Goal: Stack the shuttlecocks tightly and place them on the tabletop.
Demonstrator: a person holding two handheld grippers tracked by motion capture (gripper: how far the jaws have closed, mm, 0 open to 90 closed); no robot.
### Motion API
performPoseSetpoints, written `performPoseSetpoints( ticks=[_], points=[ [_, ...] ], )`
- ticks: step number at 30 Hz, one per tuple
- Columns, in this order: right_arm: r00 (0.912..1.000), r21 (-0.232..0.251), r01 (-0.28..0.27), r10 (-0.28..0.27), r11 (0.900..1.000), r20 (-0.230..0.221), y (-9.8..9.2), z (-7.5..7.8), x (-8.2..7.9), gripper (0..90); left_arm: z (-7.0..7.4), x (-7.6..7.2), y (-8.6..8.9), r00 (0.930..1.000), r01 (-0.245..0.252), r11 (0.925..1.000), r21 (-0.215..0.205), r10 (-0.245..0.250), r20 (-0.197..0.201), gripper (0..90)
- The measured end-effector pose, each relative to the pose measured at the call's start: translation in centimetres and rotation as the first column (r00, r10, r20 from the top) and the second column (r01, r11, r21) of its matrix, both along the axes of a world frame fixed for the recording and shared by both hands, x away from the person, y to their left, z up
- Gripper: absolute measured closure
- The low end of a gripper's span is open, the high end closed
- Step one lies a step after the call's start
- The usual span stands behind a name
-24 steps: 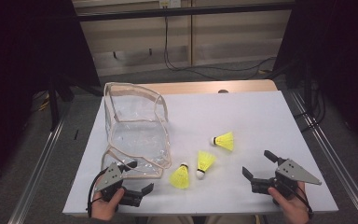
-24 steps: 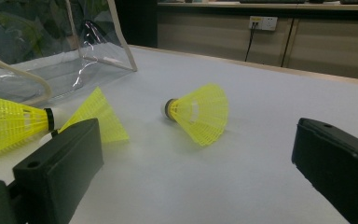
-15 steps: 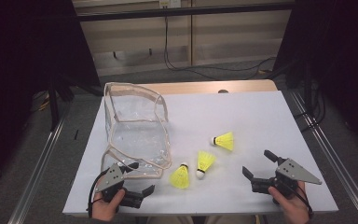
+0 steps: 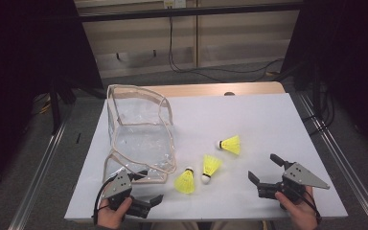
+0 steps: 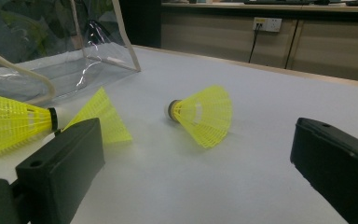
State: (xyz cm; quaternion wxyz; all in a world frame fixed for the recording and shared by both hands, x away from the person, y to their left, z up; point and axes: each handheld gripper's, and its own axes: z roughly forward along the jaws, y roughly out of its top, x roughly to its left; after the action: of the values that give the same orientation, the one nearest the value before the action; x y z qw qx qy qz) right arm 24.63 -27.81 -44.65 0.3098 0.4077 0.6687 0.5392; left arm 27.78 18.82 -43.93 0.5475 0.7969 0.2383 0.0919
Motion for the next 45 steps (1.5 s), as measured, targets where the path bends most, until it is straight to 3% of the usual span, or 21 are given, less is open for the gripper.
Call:
performPoseSetpoints(
  ticks=[25, 45],
  points=[
    [0.9999, -0.002, -0.010, 0.010, 1.000, 0.004, 0.1, 0.0, 0.0, 2.1, -0.3, -0.4, -3.2, 0.9979, 0.058, 0.9983, 0.007, -0.057, -0.032, 3.8],
    [1.0000, 0.001, -0.009, 0.009, 1.000, 0.002, 0.2, 0.0, 0.0, 2.2, -0.4, -0.4, -5.7, 0.9989, 0.036, 0.9988, 0.033, -0.035, -0.032, 4.2]
  ],
)
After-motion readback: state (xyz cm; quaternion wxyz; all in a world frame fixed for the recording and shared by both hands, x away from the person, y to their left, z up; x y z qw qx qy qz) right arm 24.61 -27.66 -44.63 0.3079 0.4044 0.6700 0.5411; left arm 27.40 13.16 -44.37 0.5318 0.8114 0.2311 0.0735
